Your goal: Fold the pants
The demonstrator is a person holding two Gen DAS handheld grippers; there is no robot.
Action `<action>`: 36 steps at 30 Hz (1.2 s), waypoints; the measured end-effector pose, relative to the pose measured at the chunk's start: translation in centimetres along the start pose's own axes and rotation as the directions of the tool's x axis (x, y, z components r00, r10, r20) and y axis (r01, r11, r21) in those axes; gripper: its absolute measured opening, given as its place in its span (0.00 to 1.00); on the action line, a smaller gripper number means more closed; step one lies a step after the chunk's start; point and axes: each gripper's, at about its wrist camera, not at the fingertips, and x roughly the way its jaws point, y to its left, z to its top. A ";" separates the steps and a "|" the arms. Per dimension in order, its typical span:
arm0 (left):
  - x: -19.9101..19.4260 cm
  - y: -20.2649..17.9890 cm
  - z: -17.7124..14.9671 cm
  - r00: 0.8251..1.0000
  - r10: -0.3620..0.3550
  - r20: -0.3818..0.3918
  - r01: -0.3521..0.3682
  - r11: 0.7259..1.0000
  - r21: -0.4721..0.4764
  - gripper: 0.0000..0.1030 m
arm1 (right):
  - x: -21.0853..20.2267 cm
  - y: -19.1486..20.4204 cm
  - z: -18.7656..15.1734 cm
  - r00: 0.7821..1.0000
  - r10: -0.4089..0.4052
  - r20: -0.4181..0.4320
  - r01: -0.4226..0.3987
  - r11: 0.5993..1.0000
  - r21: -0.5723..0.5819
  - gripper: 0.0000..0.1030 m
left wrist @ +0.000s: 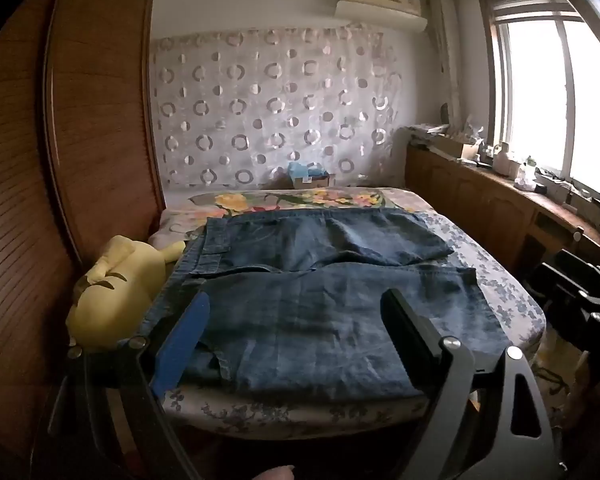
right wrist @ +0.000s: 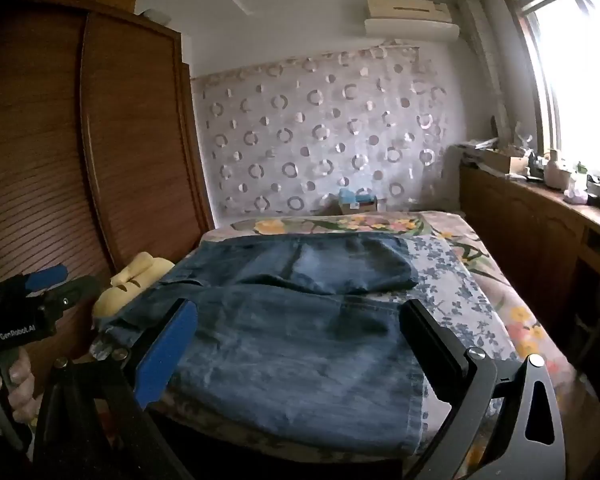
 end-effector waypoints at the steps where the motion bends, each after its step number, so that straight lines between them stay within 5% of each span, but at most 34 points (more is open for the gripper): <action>1: 0.0 0.0 0.0 1.000 0.002 0.001 -0.002 1.000 0.000 0.85 | -0.1 0.1 0.0 1.000 0.000 0.000 0.000 1.000 -0.004 0.98; 36: -0.5 0.4 0.5 1.000 0.000 0.010 0.000 1.000 0.004 0.85 | -0.8 -0.1 0.1 1.000 -0.013 0.013 0.013 1.000 0.000 0.98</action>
